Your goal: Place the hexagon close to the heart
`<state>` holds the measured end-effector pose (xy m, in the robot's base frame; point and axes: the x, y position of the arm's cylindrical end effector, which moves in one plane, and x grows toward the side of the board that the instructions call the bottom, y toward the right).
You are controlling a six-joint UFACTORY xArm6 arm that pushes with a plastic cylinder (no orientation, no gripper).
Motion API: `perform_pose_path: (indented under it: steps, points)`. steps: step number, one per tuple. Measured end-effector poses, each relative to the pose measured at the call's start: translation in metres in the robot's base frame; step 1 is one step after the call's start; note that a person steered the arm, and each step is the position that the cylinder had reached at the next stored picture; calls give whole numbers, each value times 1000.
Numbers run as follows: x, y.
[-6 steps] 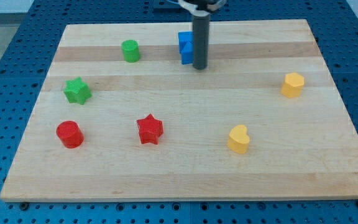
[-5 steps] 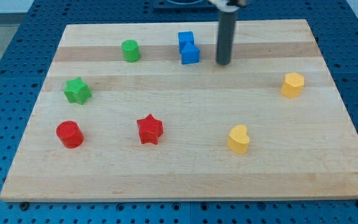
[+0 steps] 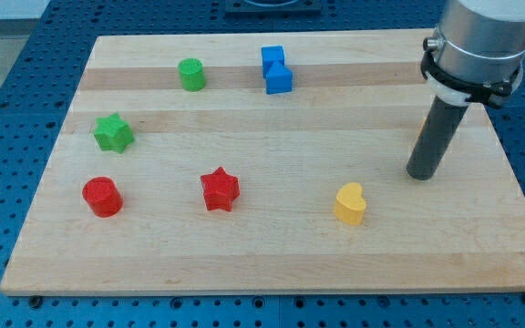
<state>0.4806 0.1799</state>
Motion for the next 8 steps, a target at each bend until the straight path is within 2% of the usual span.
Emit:
perform_pose_path:
  steps: [1, 2, 3, 4, 5, 6, 7, 8]
  points:
    - [-14, 1]
    - [-10, 49]
    - [-41, 107]
    - [-84, 93]
    - [-52, 51]
    - [19, 24]
    - [8, 38]
    - [-44, 68]
